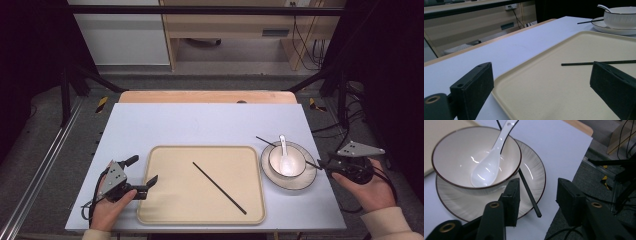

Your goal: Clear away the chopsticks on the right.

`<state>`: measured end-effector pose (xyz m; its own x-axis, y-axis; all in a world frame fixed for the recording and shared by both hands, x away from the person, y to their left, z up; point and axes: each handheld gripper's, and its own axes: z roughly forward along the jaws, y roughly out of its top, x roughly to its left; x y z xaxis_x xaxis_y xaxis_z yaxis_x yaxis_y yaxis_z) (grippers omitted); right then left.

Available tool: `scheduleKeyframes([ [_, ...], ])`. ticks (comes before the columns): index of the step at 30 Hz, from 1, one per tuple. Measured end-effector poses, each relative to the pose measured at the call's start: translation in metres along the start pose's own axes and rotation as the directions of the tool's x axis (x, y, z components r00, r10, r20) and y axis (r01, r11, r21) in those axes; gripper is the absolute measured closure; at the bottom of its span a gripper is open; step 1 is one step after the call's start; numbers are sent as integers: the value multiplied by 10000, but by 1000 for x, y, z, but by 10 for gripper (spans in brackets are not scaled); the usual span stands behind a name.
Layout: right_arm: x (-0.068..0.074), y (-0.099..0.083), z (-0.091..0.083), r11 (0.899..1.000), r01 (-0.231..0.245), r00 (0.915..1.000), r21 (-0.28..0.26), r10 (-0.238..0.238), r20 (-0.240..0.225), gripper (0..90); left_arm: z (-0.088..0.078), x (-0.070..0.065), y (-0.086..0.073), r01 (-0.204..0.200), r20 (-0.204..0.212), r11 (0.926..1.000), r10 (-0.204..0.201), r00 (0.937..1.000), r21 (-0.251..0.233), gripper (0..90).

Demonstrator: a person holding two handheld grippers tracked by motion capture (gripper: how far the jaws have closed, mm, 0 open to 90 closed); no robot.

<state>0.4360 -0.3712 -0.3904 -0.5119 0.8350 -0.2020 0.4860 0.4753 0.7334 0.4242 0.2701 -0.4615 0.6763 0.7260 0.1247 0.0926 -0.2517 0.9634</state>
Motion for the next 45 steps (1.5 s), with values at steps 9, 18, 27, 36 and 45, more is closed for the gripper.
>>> scheduleKeyframes([
  [9,-1,-18,26,9975,380,9981,589,-351,-497,665,0,0,0,13,15,10000,-13,10000,21,50],
  [18,1,-12,51,9951,763,9922,627,-695,-1032,708,0,0,-1,-6,10,10000,5,10000,35,51],
  [27,4,-11,71,9905,963,9891,985,-842,-1207,743,0,0,-1,-18,25,10000,18,10000,49,53],
  [36,5,-15,71,9892,1005,9890,1068,-876,-1192,853,1,0,-1,-15,27,10000,15,10000,58,53],
  [45,6,-5,44,9999,-82,9993,66,84,-364,855,0,1,-1,-22,-48,10000,22,10000,51,53],
])
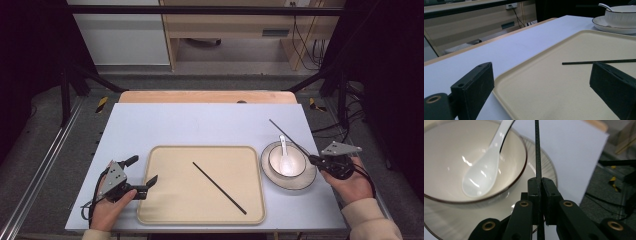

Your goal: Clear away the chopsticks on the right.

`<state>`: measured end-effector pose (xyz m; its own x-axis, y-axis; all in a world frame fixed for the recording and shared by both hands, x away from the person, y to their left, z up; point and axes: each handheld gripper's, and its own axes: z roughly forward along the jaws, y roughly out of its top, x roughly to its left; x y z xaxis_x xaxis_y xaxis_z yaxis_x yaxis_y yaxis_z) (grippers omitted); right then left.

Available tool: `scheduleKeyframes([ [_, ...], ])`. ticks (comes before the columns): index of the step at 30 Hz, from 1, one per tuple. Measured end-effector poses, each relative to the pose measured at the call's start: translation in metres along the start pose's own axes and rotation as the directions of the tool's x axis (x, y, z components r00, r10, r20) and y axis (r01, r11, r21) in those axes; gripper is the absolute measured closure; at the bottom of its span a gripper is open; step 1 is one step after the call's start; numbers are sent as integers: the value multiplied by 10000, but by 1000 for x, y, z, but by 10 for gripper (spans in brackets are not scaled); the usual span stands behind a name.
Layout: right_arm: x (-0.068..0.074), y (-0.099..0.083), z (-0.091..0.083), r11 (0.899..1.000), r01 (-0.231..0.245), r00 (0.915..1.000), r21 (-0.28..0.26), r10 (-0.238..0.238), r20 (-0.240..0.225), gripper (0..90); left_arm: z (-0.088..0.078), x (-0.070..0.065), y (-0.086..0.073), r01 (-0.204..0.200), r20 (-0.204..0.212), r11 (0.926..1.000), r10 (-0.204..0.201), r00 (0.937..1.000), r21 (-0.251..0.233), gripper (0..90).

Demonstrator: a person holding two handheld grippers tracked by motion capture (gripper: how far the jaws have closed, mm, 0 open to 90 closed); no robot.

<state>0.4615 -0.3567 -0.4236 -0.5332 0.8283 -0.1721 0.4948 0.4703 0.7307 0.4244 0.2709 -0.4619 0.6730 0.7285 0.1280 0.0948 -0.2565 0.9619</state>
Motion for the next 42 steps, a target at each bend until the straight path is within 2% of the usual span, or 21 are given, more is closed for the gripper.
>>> scheduleKeyframes([
  [2,5,7,-16,9987,-168,9984,-483,194,522,855,0,0,0,12,-5,10000,-12,10000,17,54],
  [3,11,12,-25,9962,-354,9975,-796,401,583,855,0,0,0,4,1,10000,-4,10000,24,54],
  [5,27,23,-41,9912,-306,9972,-1289,391,639,855,1,-1,0,14,16,10000,-14,10000,35,54],
  [8,55,37,-55,9855,-10,9994,-1695,69,342,855,1,-1,0,2,27,10000,-2,10000,25,54],
  [10,79,46,-58,9835,191,9997,-1801,-209,-81,855,1,-2,0,5,26,10000,-5,10000,-7,54],
  [11,95,51,-56,9846,318,9984,-1721,-392,-400,855,1,-2,0,6,27,10000,-6,10000,-5,54],
  [13,118,55,-49,9862,529,9943,-1569,-666,-833,855,1,-2,0,15,11,10000,-15,10000,-23,54],
  [16,151,58,-29,9901,871,9842,-1098,-1026,-1446,855,0,-1,1,-22,5,10000,22,10000,10,55],
  [17,159,58,-21,9913,945,9811,-917,-1083,-1603,855,0,-1,1,-9,3,10000,9,10000,4,55],
  [20,177,56,0,9960,797,9735,-395,-863,-2117,855,-1,-1,1,23,-3,10000,-23,10000,-28,55],
  [22,188,53,13,9964,843,9704,-88,-841,-2263,855,-1,0,1,15,-8,10000,-15,10000,-31,56],
  [26,196,50,26,9964,767,9683,365,-658,-2411,855,-1,-1,1,-3,-8,10000,3,10000,-14,56],
  [31,198,42,33,9950,681,9640,725,-469,-2616,854,0,-2,1,-39,3,10000,39,10000,17,59],
  [42,204,36,40,9945,616,9586,849,-353,-2826,852,0,-2,3,-21,-28,10000,21,10000,-21,64],
])
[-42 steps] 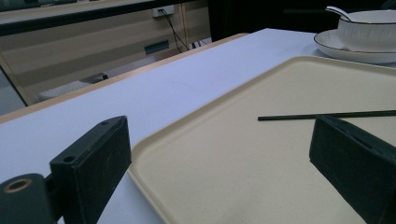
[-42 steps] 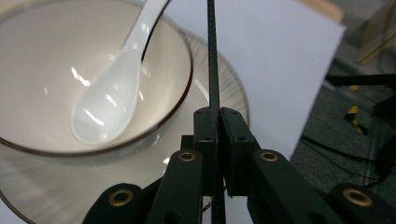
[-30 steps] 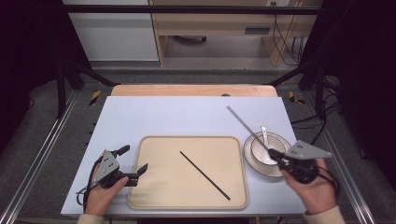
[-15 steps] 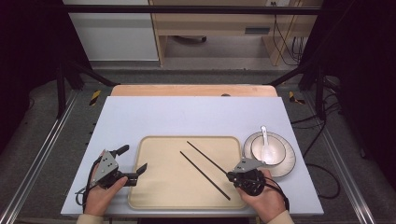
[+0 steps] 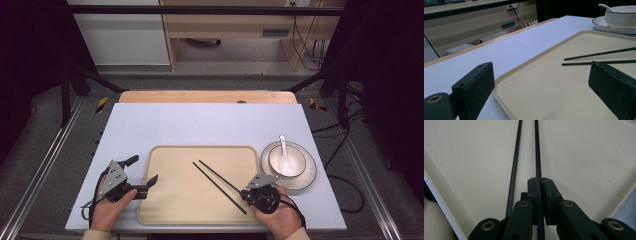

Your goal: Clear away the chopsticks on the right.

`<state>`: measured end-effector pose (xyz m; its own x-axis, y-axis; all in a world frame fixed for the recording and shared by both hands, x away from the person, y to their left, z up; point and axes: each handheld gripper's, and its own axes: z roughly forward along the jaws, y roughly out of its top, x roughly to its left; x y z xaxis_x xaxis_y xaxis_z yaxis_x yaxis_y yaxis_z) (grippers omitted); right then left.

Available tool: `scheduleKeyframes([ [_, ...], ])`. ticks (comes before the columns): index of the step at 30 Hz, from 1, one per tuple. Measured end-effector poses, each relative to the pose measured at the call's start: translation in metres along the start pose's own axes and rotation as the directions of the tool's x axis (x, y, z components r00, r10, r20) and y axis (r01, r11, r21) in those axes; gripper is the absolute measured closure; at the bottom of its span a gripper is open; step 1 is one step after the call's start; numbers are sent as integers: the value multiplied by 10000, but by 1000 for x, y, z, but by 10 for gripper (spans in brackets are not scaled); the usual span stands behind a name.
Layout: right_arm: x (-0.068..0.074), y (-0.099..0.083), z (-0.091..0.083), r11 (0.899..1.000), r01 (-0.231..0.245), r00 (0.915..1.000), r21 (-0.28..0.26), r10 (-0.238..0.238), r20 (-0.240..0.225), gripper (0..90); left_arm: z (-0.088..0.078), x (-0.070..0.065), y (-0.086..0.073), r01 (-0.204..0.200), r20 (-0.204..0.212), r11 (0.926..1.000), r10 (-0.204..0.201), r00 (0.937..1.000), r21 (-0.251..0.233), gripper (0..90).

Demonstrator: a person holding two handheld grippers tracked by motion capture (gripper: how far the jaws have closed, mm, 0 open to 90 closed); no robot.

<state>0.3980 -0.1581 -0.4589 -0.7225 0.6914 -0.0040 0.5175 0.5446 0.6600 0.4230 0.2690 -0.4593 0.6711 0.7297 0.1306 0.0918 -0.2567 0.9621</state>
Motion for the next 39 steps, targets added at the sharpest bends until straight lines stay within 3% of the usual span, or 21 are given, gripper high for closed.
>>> scheduleKeyframes([
  [14,10,5,11,9999,-119,9985,-5,119,-531,819,1,-5,7,0,69,10000,0,10000,-37,112],
  [20,11,4,0,9971,-90,9991,-754,59,-412,532,5,-15,16,264,275,9987,-277,9992,439,186],
  [24,3,-2,-15,9921,-166,9999,-1246,161,-53,308,15,-28,31,365,615,9945,-427,9972,986,345],
  [27,-3,-7,-24,9860,-268,9987,-1643,336,386,146,31,-38,37,355,798,9816,-512,9955,1877,524],
  [28,-4,-9,-27,9850,-245,9984,-1706,328,457,113,39,-42,38,362,907,9738,-579,9942,2247,583],
  [32,-10,-17,-39,9790,-60,9963,-2037,234,832,64,65,-51,38,396,1303,9505,-834,9880,3082,789],
  [36,-19,-27,-51,9690,-236,9911,-2460,549,1213,72,86,-58,40,360,1481,9312,-957,9843,3626,884],
  [39,-25,-37,-59,9565,-387,9844,-2892,862,1533,73,99,-64,42,166,1543,9103,-881,9841,4137,897],
])
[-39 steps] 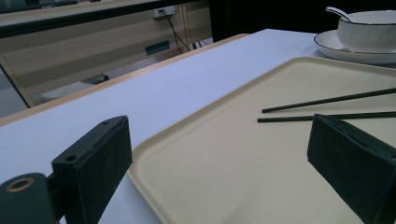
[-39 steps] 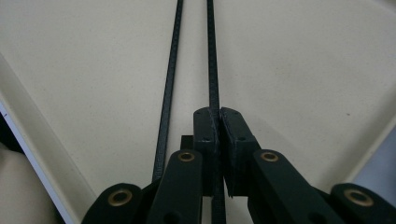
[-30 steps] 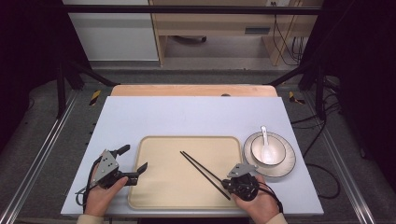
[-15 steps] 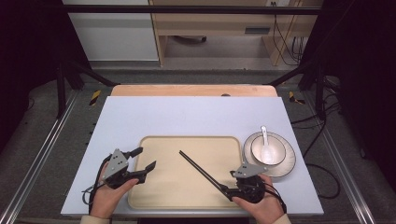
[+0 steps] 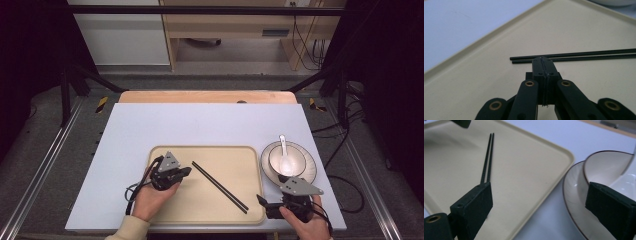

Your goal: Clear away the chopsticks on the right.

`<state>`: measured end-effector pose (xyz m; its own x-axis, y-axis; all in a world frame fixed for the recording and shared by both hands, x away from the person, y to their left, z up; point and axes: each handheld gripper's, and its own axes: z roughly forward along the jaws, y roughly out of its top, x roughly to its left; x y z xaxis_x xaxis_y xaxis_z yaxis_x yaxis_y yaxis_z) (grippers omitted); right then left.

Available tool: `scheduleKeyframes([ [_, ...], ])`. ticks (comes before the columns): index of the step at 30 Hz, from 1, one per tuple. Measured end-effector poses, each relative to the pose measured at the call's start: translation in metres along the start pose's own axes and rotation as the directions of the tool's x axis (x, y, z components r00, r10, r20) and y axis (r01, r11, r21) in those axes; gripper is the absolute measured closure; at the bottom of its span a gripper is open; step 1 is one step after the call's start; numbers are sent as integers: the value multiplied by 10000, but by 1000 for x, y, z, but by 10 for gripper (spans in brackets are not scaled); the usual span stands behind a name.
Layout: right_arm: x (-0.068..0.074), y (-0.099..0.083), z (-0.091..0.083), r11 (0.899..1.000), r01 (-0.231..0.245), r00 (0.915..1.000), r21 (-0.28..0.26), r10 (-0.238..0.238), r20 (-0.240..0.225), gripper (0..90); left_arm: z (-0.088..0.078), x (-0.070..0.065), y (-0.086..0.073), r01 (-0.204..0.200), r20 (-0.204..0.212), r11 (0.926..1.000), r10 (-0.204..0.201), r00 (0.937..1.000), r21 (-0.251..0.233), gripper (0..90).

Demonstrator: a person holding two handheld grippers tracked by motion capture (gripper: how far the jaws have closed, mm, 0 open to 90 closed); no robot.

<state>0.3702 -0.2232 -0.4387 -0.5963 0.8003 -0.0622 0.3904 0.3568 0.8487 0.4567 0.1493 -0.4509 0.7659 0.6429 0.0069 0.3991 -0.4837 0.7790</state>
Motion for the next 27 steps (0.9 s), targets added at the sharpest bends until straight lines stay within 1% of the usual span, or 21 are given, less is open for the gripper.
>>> scheduleKeyframes([
  [2,-5,-6,-4,9994,-105,9997,-338,112,217,76,7,-1,2,-35,-10,9994,35,10000,353,898],
  [5,-10,-15,-8,9988,-262,9990,-423,277,355,78,17,-2,2,3,-68,9981,2,10000,609,898],
  [9,-14,-20,-9,9978,-375,9989,-538,391,275,77,23,-2,4,64,-102,9982,-58,9999,605,898],
  [12,-15,-20,-8,9976,-368,9989,-585,385,280,76,28,-2,5,60,-105,9971,-53,9999,758,898],
  [14,-15,-21,-7,9977,-411,9987,-539,426,264,77,31,-2,6,141,-110,9969,-133,9999,778,898],
  [15,-15,-21,-7,9978,-396,9988,-529,411,276,77,32,-1,6,72,-134,9965,-60,9999,838,898],
  [18,-16,-22,-7,9976,-480,9985,-498,493,253,77,36,-1,6,112,-169,9958,-98,9998,905,898],
  [21,-17,-23,-7,9972,-532,9981,-534,548,278,78,42,-1,6,115,-94,9945,-105,9999,1043,898],
  [22,-17,-23,-7,9969,-558,9980,-563,574,271,78,44,-2,6,84,-113,9947,-73,9999,1028,898],
  [23,-18,-23,-7,9968,-575,9979,-560,590,268,78,45,-2,7,145,-53,9948,-141,9999,1010,898],
  [26,-18,-23,-7,9963,-602,9978,-611,618,250,78,48,0,10,109,-124,9950,-97,9999,990,898],
  [27,-19,-24,-7,9965,-545,9980,-633,564,297,77,49,0,10,99,-108,9950,-88,9999,992,898],
])
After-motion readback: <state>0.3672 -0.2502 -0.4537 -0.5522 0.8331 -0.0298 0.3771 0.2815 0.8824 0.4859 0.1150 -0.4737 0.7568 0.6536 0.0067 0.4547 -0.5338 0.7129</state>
